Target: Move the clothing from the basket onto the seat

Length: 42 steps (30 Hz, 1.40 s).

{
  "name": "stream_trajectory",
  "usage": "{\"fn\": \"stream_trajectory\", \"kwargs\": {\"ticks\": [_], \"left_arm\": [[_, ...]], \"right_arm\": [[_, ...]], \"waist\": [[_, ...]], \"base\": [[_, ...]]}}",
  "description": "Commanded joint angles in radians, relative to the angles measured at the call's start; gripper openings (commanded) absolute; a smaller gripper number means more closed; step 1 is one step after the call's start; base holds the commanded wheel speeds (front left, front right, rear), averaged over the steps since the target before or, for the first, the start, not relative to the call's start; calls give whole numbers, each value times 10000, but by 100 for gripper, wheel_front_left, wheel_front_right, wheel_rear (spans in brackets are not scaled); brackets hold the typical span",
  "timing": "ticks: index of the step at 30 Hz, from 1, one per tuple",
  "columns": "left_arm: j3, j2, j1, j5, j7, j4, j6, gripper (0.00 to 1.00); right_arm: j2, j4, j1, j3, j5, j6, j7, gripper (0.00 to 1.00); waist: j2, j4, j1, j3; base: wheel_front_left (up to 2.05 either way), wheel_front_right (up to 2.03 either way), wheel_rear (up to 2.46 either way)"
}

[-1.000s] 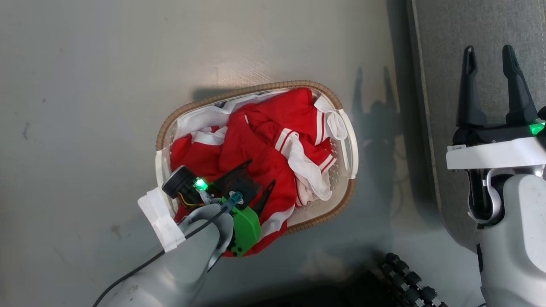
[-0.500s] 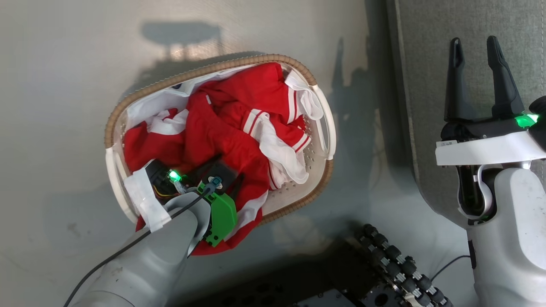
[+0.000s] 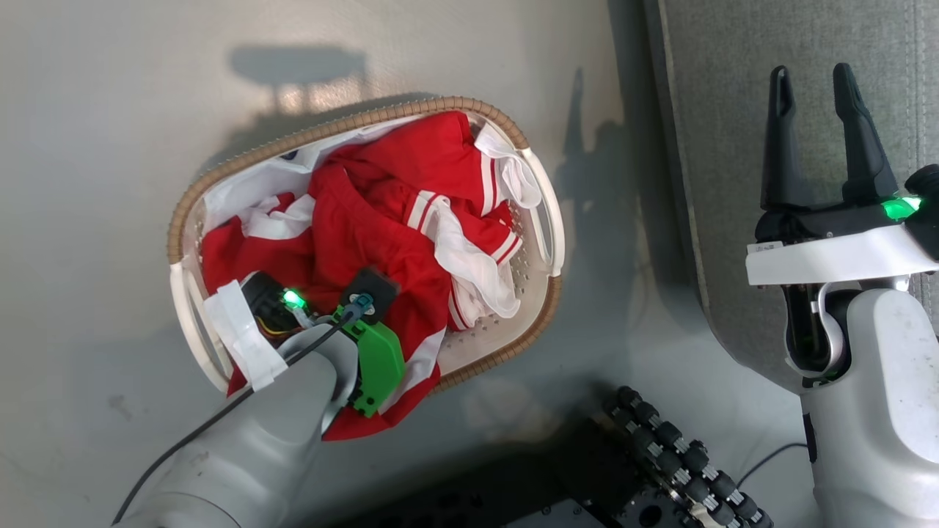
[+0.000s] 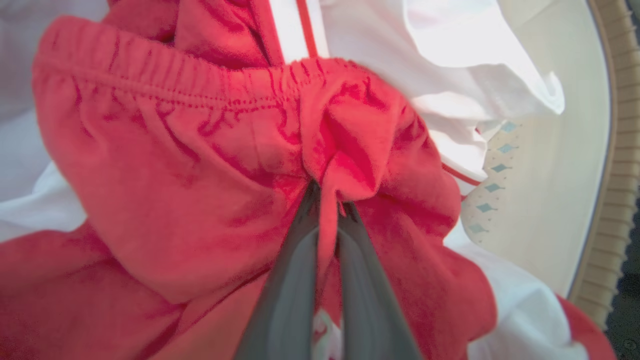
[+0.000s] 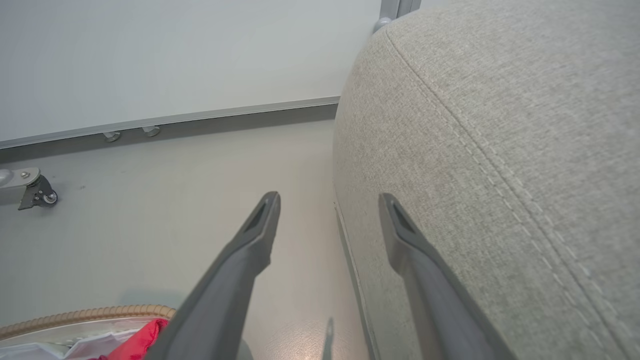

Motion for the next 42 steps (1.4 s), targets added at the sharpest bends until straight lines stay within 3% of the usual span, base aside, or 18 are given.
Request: {"fn": "stream_trajectory", "kwargs": {"ticks": [1, 11, 19, 32, 42], "left_arm": [[-7, -53, 163, -158, -85, -153, -29, 0], [274, 151, 1015, -400, -165, -2004, -26, 0], [934, 579, 1883, 170, -156, -3972, -18, 0], [2076, 2189, 1544, 1231, -158, -6977, 29, 0], [2042, 3165, -27, 1136, 270, -8281, -16, 0]], "right_arm": [[-24, 51, 131, 18, -120, -7, -49, 100], [-29, 341, 640, -105, -769, -7, -49, 100], [-30, 687, 1471, -40, -1318, -7, -49, 100], [-33, 1076, 2876, 119, -1670, -8, -49, 100], [-32, 988, 3325, 788, -1435, -7, -49, 100]], "waist": [[84, 193, 0, -410], [84, 985, 0, -2391], [84, 1800, 0, -4447], [84, 2221, 0, -7092], [84, 2084, 0, -7937]], "base": [[0, 0, 0], [0, 0, 0], [0, 0, 0], [0, 0, 0], [0, 0, 0]]}}
